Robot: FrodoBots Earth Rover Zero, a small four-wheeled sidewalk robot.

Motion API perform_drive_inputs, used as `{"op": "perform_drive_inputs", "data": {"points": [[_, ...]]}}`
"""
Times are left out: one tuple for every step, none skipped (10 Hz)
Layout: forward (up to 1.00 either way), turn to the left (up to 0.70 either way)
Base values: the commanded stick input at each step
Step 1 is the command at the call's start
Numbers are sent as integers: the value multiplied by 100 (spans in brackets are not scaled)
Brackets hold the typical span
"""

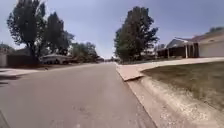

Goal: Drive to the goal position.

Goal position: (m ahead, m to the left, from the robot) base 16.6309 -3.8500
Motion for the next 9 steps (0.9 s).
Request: {"op": "perform_drive_inputs", "data": {"points": [[70,0],[70,0],[70,0],[70,0],[70,0],[70,0],[70,0],[70,0],[70,0]]}}
